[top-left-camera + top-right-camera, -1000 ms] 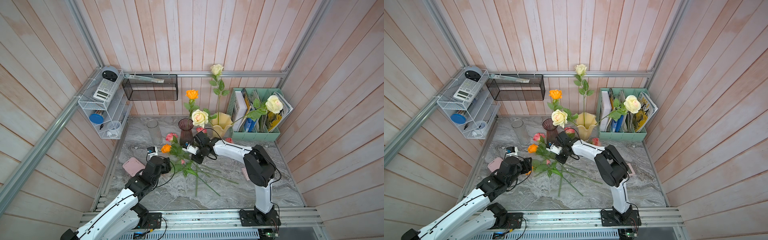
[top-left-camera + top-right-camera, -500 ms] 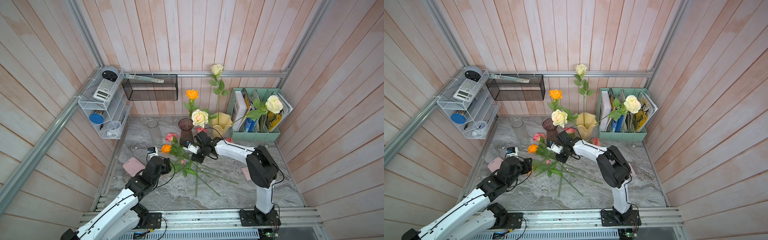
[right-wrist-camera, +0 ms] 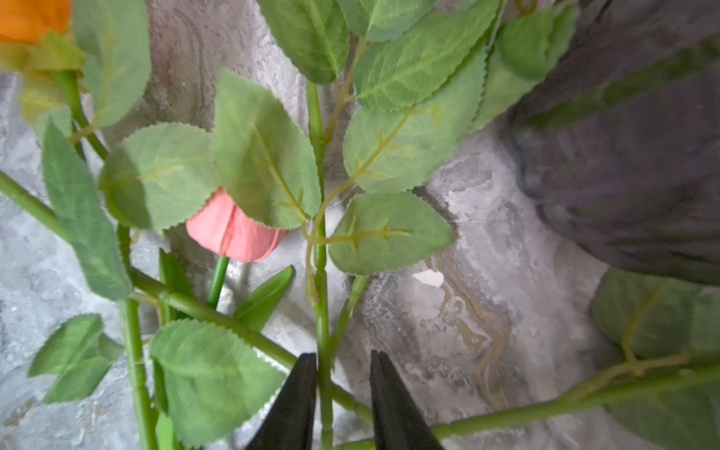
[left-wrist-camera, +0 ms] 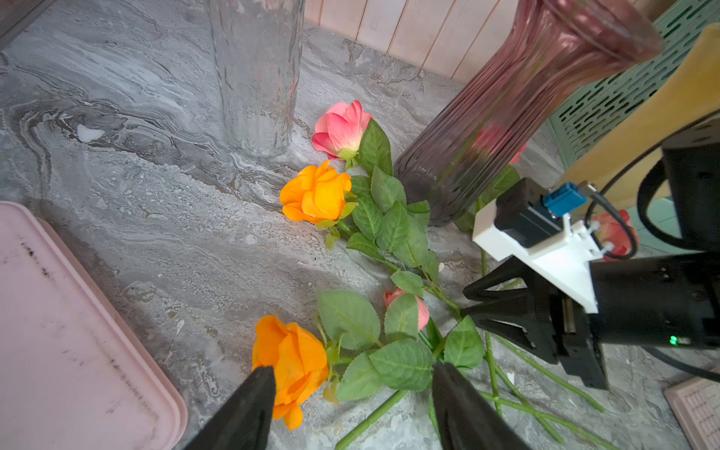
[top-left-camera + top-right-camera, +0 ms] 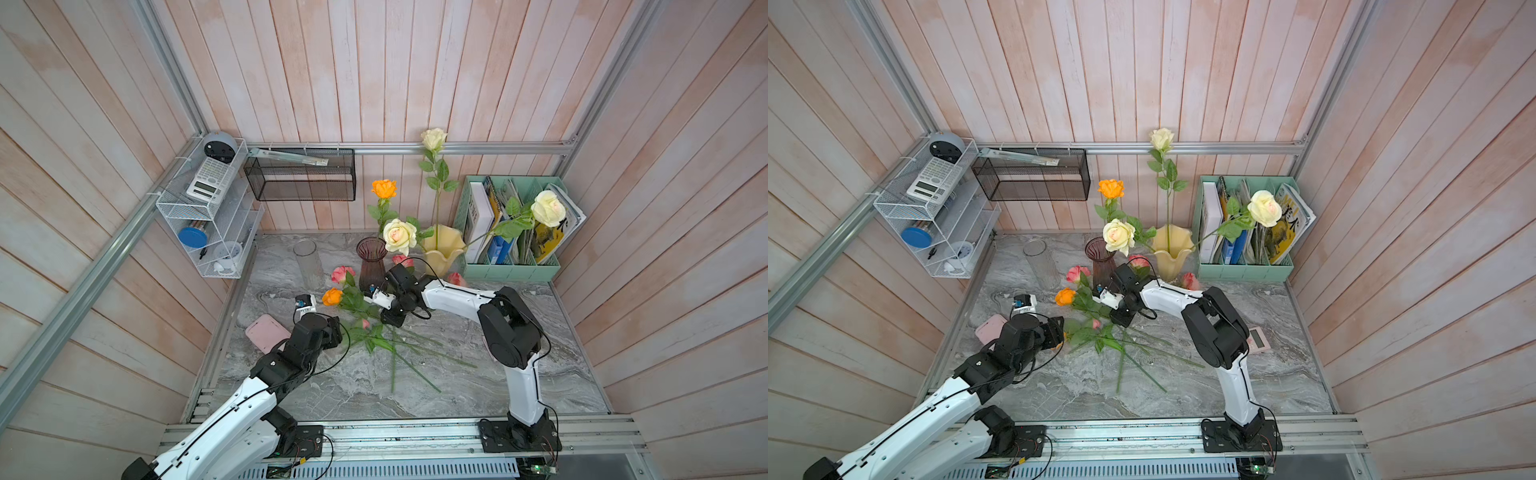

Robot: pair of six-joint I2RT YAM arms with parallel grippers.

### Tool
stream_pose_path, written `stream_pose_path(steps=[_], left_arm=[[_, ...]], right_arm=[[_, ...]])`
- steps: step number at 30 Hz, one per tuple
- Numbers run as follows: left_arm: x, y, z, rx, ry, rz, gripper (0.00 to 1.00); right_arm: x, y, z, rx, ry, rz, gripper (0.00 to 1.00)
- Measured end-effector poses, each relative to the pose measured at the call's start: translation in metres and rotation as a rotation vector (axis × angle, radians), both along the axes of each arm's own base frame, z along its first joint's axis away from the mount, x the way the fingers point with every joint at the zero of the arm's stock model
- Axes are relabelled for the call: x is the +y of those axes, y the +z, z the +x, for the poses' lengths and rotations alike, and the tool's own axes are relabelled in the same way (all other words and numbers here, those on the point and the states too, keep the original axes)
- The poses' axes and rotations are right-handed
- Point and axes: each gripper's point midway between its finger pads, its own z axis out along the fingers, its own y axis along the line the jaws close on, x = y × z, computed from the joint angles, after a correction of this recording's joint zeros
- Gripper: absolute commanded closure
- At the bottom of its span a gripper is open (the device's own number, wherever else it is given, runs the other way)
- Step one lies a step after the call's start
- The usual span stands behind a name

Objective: Arrange the flowers in different vases according to their colors
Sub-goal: Pick up the flower at the center of the board.

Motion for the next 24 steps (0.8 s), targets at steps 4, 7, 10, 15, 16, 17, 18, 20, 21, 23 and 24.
stream_pose_path(steps=[4,7,10,15,16,17,18,20,21,23,24], left_arm=[[0.0003,-0.0001,0.0001,-0.001,-0.001,0.003,0.31],[0.0005,-0.0001,0.0001,-0.001,-0.001,0.005,0.31],[0.0009,-0.0004,0.0001,-0.001,-0.001,0.006,0.31],[0.0016,-0.0029,-0.0007,0.004,0.0,0.008,0.31],[0.0017,-0.0028,-0.0008,0.004,0.0,0.008,0.31],[0.0017,-0.0027,-0.0008,0.004,0.0,0.008,0.31],[0.0017,-0.0025,-0.0008,0.003,0.0,0.008,0.31],[0.0018,-0.0018,-0.0009,0.001,0.0,0.006,0.31],[0.0018,-0.0016,-0.001,0.0,0.0,0.006,0.31],[0.0019,-0.0013,-0.0011,-0.001,-0.001,0.006,0.31],[0.0019,-0.0013,-0.0012,-0.001,-0.001,0.006,0.31]], right_arm=[[0.0018,-0.0001,0.001,0.001,0.002,0.004,0.72],[0.0033,-0.0003,-0.0001,0.01,0.006,0.01,0.72],[0.0043,-0.0018,-0.0011,0.019,0.009,0.012,0.72],[0.0045,-0.0044,-0.0027,0.03,0.009,0.011,0.76],[0.0045,-0.0046,-0.0026,0.031,0.008,0.01,0.79],[0.0042,-0.0054,-0.0029,0.033,0.008,0.009,0.82],[0.004,-0.0057,-0.003,0.034,0.007,0.008,0.86],[0.0035,-0.0071,-0.0036,0.038,0.008,0.005,0.95],[0.0034,-0.0075,-0.0041,0.042,0.006,0.005,0.98],[0.0033,-0.0075,-0.0043,0.049,0.001,0.008,1.0],[0.0035,-0.0074,-0.0044,0.05,0.0,0.009,1.0]])
